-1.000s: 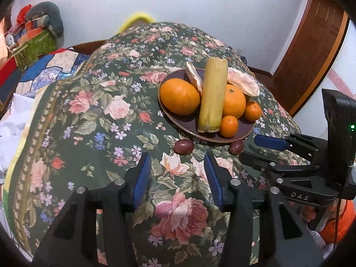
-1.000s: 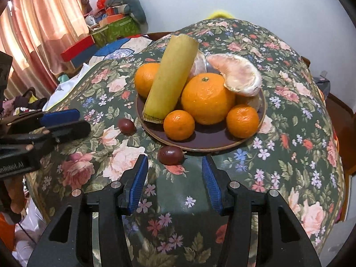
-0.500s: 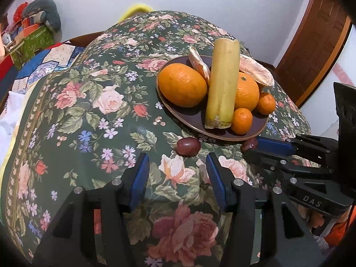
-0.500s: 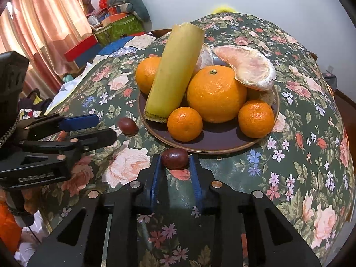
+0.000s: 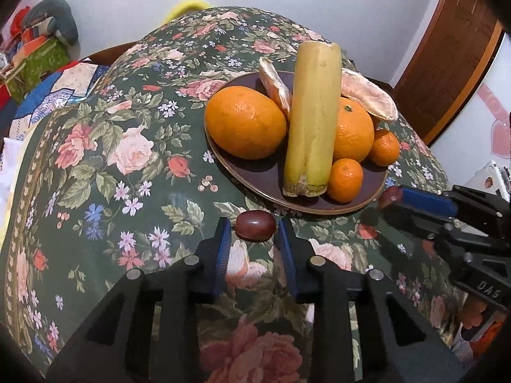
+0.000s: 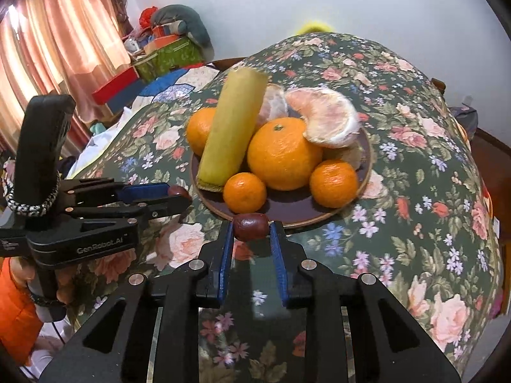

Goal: Organize fruits
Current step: 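Lower both dates onto the plate beside the mandarins and open both tools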

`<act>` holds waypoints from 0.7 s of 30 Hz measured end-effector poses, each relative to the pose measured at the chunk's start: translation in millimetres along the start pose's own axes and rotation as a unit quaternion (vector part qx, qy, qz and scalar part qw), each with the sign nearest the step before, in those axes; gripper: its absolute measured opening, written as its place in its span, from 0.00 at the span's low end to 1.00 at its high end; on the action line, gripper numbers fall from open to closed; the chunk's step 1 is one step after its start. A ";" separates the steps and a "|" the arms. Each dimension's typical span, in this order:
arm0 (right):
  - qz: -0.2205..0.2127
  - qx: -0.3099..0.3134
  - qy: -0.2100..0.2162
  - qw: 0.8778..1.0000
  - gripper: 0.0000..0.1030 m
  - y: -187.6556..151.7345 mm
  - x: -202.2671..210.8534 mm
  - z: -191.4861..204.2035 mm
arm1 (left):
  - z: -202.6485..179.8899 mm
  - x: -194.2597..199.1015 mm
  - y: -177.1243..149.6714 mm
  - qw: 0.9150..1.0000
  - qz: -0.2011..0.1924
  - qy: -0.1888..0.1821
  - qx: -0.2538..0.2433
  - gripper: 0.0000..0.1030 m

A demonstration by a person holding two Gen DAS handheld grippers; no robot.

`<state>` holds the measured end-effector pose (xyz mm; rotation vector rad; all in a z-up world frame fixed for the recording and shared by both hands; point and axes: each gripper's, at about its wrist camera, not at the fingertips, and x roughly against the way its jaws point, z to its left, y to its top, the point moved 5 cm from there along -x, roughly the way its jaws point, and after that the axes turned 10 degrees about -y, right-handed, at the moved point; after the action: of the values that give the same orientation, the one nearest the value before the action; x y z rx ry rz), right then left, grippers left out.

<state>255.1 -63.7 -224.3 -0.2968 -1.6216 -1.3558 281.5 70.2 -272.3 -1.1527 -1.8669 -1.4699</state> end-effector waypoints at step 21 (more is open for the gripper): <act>-0.011 -0.010 -0.015 1.000 0.21 16.0 -8.4 -19.0 | -6.4 9.7 31.6 0.999 -0.032 0.000 -0.016 0.27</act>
<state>280.1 -71.2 -222.5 -0.3143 -1.6411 -1.3914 302.4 69.1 -246.0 -1.1164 -1.9044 -1.5393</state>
